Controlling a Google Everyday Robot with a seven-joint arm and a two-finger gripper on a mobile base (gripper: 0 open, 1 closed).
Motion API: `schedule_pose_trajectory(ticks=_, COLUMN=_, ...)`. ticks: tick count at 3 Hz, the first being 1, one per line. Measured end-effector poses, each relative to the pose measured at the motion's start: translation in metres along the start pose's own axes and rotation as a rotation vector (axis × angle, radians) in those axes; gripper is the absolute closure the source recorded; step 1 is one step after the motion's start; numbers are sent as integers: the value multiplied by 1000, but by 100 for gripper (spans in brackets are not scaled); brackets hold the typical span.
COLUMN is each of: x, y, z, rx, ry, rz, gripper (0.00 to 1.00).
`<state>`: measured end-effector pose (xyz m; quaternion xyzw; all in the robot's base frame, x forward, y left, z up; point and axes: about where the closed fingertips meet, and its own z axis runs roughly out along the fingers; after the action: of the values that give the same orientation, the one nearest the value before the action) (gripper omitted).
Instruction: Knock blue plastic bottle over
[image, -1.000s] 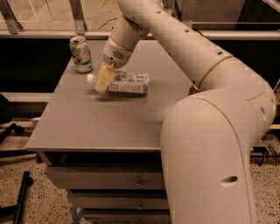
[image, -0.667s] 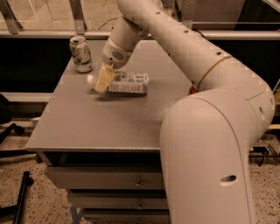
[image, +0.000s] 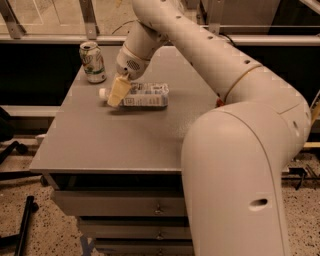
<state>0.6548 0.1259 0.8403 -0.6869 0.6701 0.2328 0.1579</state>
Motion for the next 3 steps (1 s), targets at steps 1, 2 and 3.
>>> schedule_pose_trajectory(ticks=1, x=-1, y=-1, z=3, rx=-2, ry=-1, rz=0, gripper=15)
schedule_pose_trajectory(ticks=2, x=-2, y=-2, z=7, rx=-4, ry=-2, rz=-1, gripper=0)
schedule_pose_trajectory(ticks=3, x=-2, y=-2, z=7, rx=-4, ry=-2, rz=-1, gripper=0)
